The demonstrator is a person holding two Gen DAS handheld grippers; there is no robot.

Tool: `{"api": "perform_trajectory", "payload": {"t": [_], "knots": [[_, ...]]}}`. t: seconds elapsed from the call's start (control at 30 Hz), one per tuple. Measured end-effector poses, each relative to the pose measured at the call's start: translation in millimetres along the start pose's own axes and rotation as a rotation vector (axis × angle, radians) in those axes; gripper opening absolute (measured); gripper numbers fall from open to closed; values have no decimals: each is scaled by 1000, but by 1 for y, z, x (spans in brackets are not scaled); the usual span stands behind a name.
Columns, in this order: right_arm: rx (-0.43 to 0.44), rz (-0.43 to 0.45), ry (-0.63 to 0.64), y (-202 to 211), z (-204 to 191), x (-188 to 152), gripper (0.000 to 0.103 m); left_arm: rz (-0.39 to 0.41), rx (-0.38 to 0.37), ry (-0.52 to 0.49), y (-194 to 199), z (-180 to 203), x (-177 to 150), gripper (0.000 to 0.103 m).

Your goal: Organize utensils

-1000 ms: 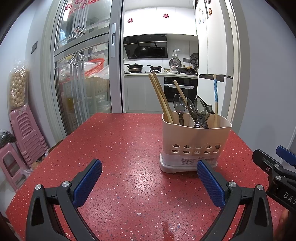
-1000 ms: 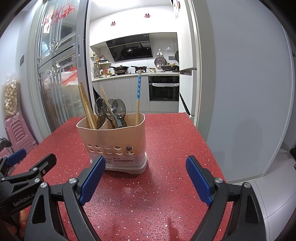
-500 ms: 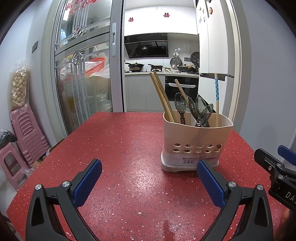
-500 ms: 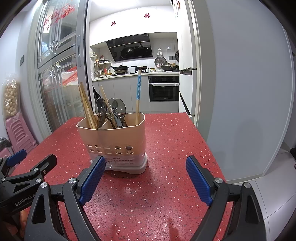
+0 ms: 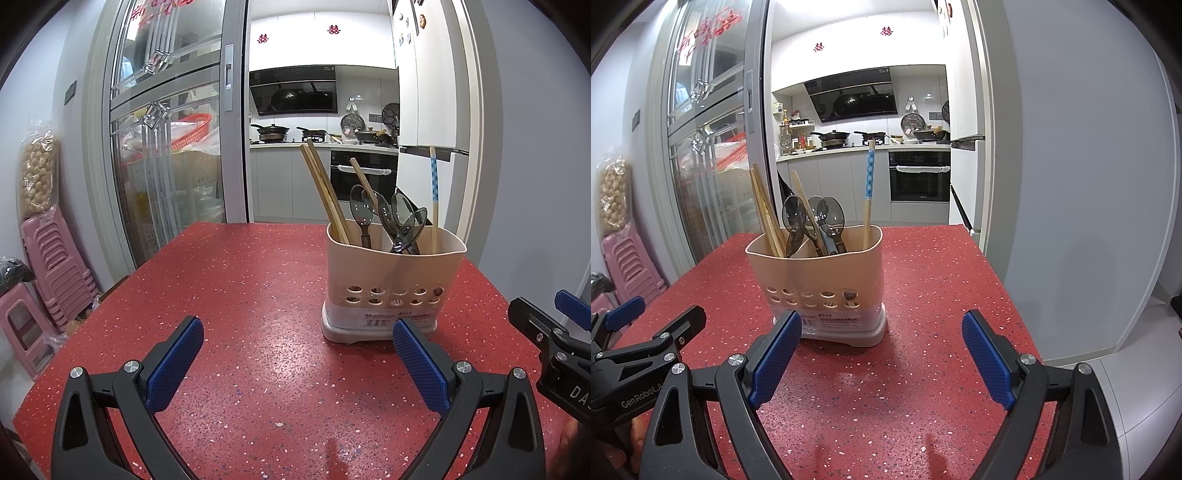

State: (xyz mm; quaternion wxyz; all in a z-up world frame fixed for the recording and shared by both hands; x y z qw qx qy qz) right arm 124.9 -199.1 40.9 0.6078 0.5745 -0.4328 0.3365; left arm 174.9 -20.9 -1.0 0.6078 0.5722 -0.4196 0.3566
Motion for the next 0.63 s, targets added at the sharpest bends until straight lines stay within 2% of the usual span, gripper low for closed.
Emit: {"api": "perform_trajectory", "payload": {"t": [0.63], "knots": [[3, 0, 2, 1, -1, 0, 91, 3, -10, 13, 0, -1, 1, 103]]}}
Point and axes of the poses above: each gripper's, at about its wrist camera, not at the fingertips, and y roughly against the way its jaws point, z to its right, x to its top, the point moved 10 cm from there along -y, roughly the way its jaws point, and after that the axes turned 5 degrees about z, right-handed, at the moved point
